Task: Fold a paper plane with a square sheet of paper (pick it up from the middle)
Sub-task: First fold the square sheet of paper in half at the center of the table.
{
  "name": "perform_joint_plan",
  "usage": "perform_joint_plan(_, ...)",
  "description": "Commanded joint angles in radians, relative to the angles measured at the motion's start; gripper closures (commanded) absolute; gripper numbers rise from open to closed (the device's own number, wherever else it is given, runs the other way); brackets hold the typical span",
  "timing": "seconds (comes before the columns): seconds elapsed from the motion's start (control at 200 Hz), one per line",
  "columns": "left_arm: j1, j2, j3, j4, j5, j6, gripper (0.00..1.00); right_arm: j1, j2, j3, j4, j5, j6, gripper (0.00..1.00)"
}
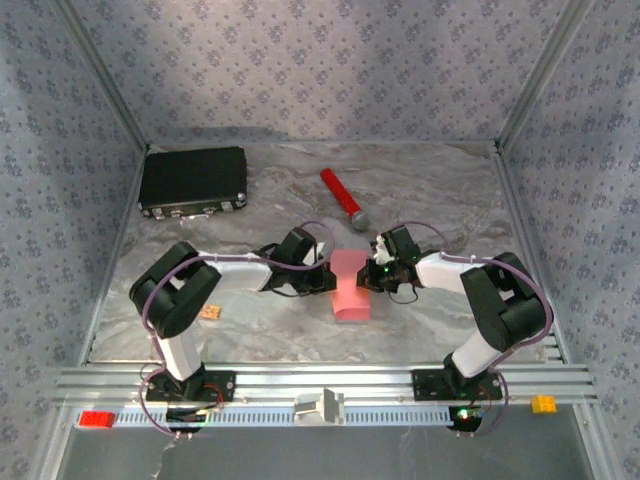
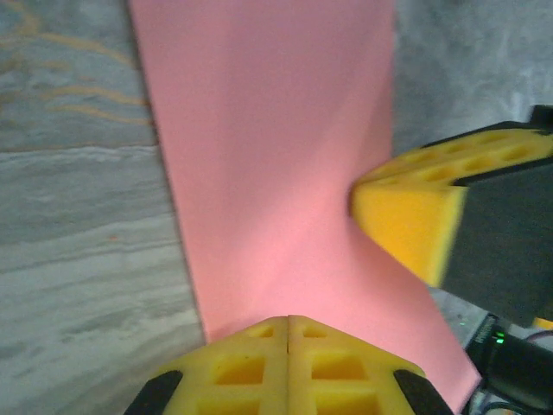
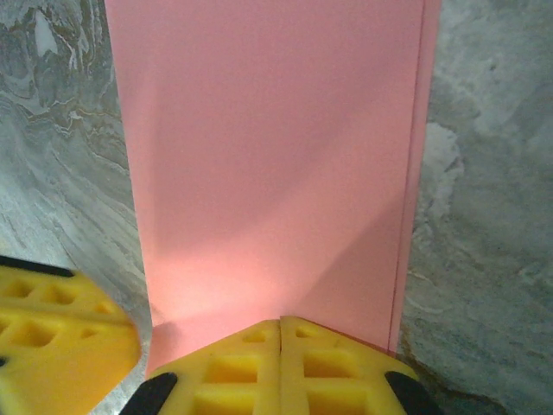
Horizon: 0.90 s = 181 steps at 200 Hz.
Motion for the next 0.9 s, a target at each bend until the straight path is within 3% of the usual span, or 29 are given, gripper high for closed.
perform_joint_plan(0.0, -0.015, -0.017, 0.009, 0.042, 0.048, -0.035, 0.98, -0.013, 0.013, -0.038, -0.136, 0.093, 0.007, 1.0)
perform_joint_plan(0.27, -0.022, 0.04, -0.059, 0.092, 0.059, -0.047, 0.98, -0.015, 0.011, -0.044, -0.132, 0.095, 0.007, 1.0)
perform_joint_plan(0.535, -0.025, 0.027, -0.123, 0.017, -0.027, 0.02, 0.99, -0.015, 0.009, -0.046, -0.133, 0.093, 0.007, 1.0)
perform_joint_plan(0.899, -0.053, -0.057, -0.016, 0.024, 0.014, -0.062, 0.99, -0.014, 0.007, -0.043, -0.133, 0.095, 0.008, 1.0)
